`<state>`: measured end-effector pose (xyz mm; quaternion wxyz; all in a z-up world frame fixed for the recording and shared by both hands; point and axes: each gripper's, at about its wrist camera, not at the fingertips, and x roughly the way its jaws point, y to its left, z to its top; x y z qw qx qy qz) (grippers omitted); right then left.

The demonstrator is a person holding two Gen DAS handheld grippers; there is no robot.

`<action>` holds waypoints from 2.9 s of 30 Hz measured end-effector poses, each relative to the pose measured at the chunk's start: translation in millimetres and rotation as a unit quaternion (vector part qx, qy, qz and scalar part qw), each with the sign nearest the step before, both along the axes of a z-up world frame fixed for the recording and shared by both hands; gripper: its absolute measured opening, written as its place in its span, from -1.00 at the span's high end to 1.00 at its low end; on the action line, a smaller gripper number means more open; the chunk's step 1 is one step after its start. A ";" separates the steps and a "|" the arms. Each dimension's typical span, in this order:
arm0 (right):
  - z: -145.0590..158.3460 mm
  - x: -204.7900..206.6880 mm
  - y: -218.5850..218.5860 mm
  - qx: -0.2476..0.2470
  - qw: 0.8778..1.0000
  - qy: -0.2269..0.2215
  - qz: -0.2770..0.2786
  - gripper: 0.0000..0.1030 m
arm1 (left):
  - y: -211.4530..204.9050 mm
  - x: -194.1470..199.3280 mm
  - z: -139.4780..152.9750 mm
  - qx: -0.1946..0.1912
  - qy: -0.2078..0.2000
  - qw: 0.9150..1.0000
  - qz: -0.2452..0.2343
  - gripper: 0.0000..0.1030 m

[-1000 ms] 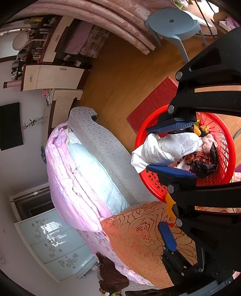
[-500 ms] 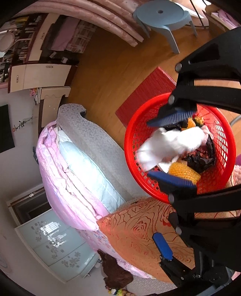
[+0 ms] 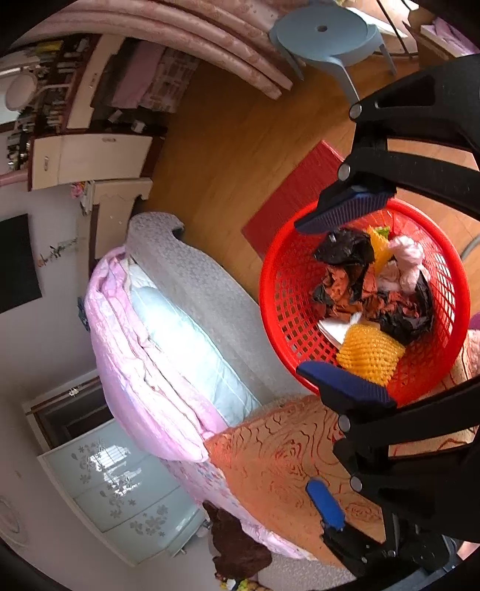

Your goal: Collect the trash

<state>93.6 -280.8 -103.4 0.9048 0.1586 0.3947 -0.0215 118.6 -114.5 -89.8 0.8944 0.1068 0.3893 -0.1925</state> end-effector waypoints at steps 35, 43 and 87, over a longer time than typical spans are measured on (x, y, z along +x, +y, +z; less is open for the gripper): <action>51.8 -67.7 49.2 -0.119 0.987 -0.101 -0.040 -0.86 | 43.4 -45.5 42.0 -0.001 -0.095 0.995 0.037 -0.82; 54.2 -91.8 55.9 -0.091 0.992 -0.075 -0.053 -0.86 | 54.0 -63.3 58.2 -0.011 -0.109 0.993 0.040 -0.83; 46.5 -102.5 66.3 -0.068 0.994 -0.062 -0.051 -0.86 | 70.9 -84.9 59.0 -0.013 -0.112 0.992 0.055 -0.83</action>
